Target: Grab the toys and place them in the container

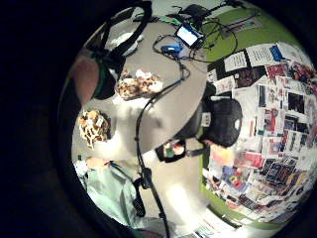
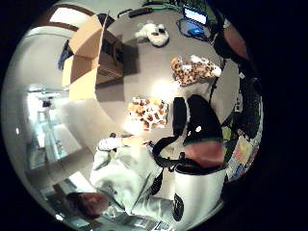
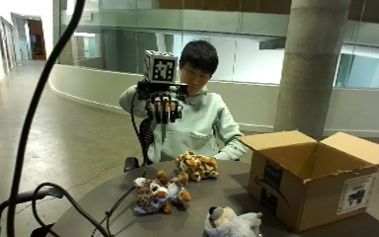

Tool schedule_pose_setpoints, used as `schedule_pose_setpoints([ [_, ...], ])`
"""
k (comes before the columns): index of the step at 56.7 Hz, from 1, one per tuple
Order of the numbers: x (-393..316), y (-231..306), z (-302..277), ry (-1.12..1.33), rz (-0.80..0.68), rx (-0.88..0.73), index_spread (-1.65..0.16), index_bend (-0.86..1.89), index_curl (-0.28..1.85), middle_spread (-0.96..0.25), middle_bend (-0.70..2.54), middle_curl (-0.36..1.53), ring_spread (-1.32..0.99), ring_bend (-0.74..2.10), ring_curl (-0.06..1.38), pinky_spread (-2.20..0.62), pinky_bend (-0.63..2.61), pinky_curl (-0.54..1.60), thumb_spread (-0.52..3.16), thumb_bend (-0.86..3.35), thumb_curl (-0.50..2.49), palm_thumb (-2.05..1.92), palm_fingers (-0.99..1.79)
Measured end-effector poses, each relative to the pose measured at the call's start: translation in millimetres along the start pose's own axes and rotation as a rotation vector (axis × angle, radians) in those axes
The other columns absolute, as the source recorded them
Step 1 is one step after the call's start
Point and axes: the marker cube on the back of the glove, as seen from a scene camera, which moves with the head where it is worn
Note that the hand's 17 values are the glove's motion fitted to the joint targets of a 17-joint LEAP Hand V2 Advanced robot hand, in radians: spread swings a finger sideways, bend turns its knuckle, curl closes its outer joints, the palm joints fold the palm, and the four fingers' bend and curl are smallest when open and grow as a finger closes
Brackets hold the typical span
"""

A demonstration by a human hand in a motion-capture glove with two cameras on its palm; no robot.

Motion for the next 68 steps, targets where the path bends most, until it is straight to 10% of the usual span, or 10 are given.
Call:
schedule_pose_setpoints([
  [24, -3, 0, 10, -0.04, -0.078, 0.003, -0.21, 0.16, 0.12, -0.09, 0.28, 0.17, -0.27, 0.7, 0.23, -0.16, 0.67, 0.28, 1.44, 0.24, 0.18, 0.15, 0.39],
  [34, -9, -18, 16, 0.033, -0.148, 0.103, -0.25, 0.12, 0.16, -0.04, 0.17, 0.2, -0.14, 0.28, 0.14, -0.06, 0.71, 0.3, 1.42, 0.16, 0.2, 0.07, -0.28],
  [68, -8, -62, 102, 0.011, -0.159, -0.036, -0.26, 0.08, 0.14, -0.03, 0.12, 0.21, -0.05, 0.15, 0.17, 0.01, 0.6, 0.32, 1.07, -0.03, 0.28, -0.01, -0.33],
])
